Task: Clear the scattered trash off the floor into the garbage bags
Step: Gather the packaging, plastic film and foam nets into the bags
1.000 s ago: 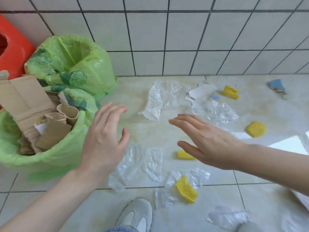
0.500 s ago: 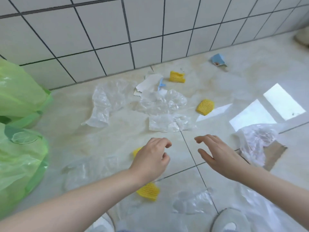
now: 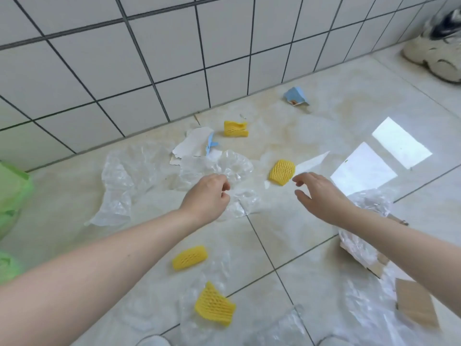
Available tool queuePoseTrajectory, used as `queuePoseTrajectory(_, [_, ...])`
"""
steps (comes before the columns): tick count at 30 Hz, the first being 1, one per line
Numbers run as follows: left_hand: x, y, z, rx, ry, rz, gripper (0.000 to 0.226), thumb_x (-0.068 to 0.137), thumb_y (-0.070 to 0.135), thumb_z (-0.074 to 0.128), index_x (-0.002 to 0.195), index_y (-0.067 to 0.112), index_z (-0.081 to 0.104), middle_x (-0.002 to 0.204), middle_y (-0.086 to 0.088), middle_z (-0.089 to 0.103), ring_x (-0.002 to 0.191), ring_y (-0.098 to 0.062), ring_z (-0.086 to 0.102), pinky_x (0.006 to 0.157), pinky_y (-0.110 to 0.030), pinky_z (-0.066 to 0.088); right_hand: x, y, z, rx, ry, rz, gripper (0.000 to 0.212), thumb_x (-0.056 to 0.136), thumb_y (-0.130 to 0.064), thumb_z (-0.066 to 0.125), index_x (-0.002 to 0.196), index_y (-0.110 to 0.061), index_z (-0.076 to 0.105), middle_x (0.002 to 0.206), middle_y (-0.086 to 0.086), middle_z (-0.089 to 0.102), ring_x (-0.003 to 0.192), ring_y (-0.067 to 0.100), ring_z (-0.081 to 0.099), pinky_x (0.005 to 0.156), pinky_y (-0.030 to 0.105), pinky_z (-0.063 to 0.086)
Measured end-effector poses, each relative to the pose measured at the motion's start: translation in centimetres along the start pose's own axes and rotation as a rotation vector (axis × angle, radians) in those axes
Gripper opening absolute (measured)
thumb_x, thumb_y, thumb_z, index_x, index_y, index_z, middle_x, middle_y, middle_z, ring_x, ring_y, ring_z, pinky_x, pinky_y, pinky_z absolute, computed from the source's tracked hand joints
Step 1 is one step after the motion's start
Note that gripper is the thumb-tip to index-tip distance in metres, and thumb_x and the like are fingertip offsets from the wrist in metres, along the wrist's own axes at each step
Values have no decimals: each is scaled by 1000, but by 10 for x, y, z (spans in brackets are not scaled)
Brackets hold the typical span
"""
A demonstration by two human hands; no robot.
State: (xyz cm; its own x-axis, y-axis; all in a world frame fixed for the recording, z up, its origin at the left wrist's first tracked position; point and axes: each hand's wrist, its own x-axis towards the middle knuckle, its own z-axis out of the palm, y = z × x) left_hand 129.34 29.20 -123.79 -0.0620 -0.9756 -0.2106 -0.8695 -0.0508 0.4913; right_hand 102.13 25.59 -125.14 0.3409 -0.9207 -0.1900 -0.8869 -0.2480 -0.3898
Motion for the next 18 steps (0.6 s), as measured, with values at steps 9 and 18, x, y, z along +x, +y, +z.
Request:
queuePoseTrajectory(9, [106, -24, -17, 81, 118, -91, 25, 88, 14, 47, 111, 13, 57, 123, -2, 45, 116, -24, 42, 86, -41, 46, 108, 3, -29, -96, 10, 53, 42, 95, -26, 47, 135, -13, 43, 133, 7, 46, 123, 29, 42, 100, 40, 39])
queuePoseTrajectory(18, [164, -60, -6, 138, 22, -305, 66, 88, 37, 53, 145, 26, 21, 155, -5, 13, 134, -37, 22, 105, -49, 30, 218, 35, -37, -242, -30, 186, 60, 94, -32, 49, 144, -9, 25, 148, 19, 24, 127, 44, 33, 99, 46, 36])
